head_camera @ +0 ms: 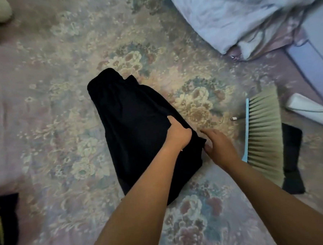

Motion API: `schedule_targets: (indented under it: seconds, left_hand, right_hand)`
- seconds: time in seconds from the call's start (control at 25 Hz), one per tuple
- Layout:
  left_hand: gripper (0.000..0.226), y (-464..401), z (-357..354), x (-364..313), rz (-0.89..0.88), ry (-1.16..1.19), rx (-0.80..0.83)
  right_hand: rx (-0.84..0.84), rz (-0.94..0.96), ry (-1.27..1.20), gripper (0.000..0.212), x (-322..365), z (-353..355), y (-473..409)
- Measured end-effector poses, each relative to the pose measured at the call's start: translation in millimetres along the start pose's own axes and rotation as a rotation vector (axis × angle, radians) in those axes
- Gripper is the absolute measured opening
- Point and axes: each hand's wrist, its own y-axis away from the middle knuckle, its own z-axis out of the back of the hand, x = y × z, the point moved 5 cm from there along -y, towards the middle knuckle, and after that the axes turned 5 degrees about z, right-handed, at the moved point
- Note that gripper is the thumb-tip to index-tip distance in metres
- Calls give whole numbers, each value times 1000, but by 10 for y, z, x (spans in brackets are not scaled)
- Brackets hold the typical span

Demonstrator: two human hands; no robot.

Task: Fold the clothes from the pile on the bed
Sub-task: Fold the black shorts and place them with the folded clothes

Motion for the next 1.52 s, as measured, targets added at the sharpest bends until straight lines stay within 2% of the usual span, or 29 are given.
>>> schedule_targets:
  seconds: [0.08,0.16,0.2,0.32,0.36,0.56,0.64,0.76,0.88,0.96,1.08,1.16,1.24,1.28,1.4,1.52]
  left_hand:
    - [81,-102,-84,44,-24,17,38]
    - [79,-153,-131,63,-42,41,83]
    - [77,-170,-138,84,-45,45,96]
    - [67,-232,-121,171,-38,91,62]
    - [65,-260,-112,194,-37,104,42]
    - [61,-325,-113,210,-19,195,15]
    - [60,-316,-102,200,-15,209,19]
    - [58,-281,-60,228,-20,223,-18]
    - [55,-284,13,291,-5,262,-46]
    - [54,-275,28,295,10,283,-35]
    - [54,-242,-11,307,12,276,-20]
    - [54,-253,-23,309,-3,276,-25]
    - [54,-262,-23,292,-18,261,-23]
    - [54,-254,-23,283,-20,252,-15]
    - [57,-243,-26,280,-35,197,18]
    - [60,-235,-24,302,-38,168,49]
  right_hand:
    - [-59,27,-144,22,-76,-25,2]
    - [-203,-27,-225,7,-203,-25,87]
    - [-220,-43,-336,4,-230,-52,125]
    - [-60,25,-665,40,-51,-148,156]
    - [-53,45,-703,44,13,-140,120]
    - [-22,94,-703,45,132,-189,30]
    - [-22,57,-709,36,130,-209,32]
    - [-174,-61,-751,20,28,-181,47]
    - [-270,-158,-780,27,-98,-175,146]
    - [-271,-211,-655,25,-196,-190,210]
    - [-245,-165,-565,31,-225,-202,243]
    - [-167,-106,-742,36,-161,-203,223]
    - [-70,-109,-1052,31,-76,-170,204]
    - [-27,-115,-1126,31,-57,-150,188]
    - [16,-46,-969,33,-117,-78,125]
    - [-184,-104,-619,40,-367,-35,114]
